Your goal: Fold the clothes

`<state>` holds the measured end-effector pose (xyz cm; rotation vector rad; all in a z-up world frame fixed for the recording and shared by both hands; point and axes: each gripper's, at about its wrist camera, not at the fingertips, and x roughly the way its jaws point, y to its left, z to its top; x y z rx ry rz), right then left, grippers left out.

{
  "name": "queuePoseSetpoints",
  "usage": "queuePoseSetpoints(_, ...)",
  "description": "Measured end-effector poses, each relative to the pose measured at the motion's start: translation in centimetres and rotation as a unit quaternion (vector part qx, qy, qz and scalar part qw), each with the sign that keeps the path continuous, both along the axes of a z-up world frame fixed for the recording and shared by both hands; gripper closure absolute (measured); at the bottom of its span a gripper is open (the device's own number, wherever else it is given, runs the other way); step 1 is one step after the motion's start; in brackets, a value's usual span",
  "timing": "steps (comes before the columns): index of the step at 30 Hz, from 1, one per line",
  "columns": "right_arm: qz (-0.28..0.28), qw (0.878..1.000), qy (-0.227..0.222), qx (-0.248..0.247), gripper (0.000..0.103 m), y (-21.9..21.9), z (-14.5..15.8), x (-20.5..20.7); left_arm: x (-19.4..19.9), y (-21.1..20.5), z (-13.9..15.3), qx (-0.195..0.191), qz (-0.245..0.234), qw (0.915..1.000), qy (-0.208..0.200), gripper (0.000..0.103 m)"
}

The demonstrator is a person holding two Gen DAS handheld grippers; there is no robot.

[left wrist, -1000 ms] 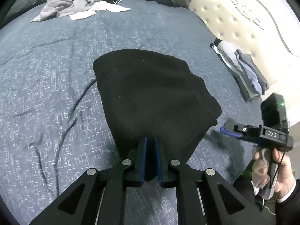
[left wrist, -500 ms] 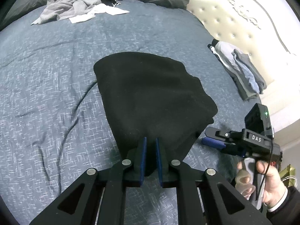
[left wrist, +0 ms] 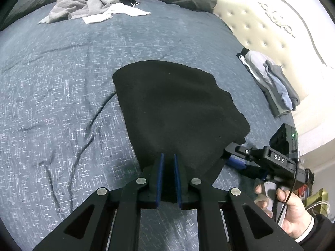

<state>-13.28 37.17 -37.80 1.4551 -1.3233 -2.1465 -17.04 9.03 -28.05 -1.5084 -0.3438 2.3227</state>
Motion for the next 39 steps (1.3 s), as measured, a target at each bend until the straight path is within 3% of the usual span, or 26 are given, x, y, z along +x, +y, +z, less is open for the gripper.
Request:
queuePoseSetpoints(11,-0.013,1.000,0.009,-0.019,0.035,0.2,-0.4,-1.3,-2.8,-1.0,-0.1,0.010,0.013,0.9999,-0.001,0.092)
queuePoseSetpoints(15,-0.005,1.000,0.022,0.001,0.059,0.3,0.2,-1.6,-4.2,-1.8,0.0,0.011,0.024,0.9996,0.001,0.092)
queuePoseSetpoints(21,0.007,0.999,0.043,0.024,0.079,0.9,1.7,-2.1,-6.2,-2.6,-0.2,0.010,0.034,0.9994,-0.001,0.092)
queuePoseSetpoints(24,0.009,0.998,0.052,0.041,0.083,1.7,2.7,-2.3,-6.9,-2.6,-0.4,0.010,0.036,0.9993,-0.003,0.092)
queuePoseSetpoints(37,0.072,0.985,0.065,0.140,0.088,8.4,6.4,-7.5,-10.1,-1.0,-1.5,0.037,0.023,0.9990,-0.014,0.090)
queuePoseSetpoints(39,0.087,0.983,0.064,0.152,0.088,9.2,6.5,-8.6,-10.6,-0.3,-1.8,0.042,0.013,0.9989,-0.016,0.084)
